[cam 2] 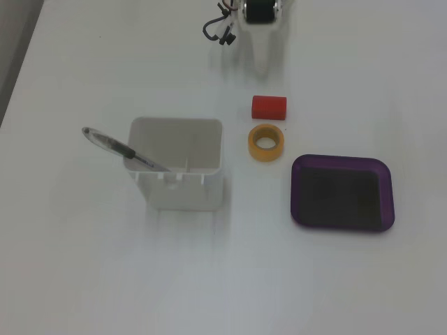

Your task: Pick up the red cube and place it in the box.

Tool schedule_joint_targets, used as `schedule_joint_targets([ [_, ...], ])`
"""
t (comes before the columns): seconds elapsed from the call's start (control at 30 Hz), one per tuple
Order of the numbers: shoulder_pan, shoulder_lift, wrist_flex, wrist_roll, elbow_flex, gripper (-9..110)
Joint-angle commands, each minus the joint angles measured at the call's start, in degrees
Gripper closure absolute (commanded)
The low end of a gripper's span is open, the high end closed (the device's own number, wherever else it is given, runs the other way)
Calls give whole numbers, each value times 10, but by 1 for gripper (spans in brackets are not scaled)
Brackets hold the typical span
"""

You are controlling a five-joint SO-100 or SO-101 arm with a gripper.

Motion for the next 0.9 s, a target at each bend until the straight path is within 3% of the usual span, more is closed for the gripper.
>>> schedule_joint_targets([
  [0.0, 0, 16, -8, -3, 4, 102],
  [0.67, 1, 16, -8, 2, 1, 102],
  [0.87, 9, 14, -67, -5, -5, 102],
])
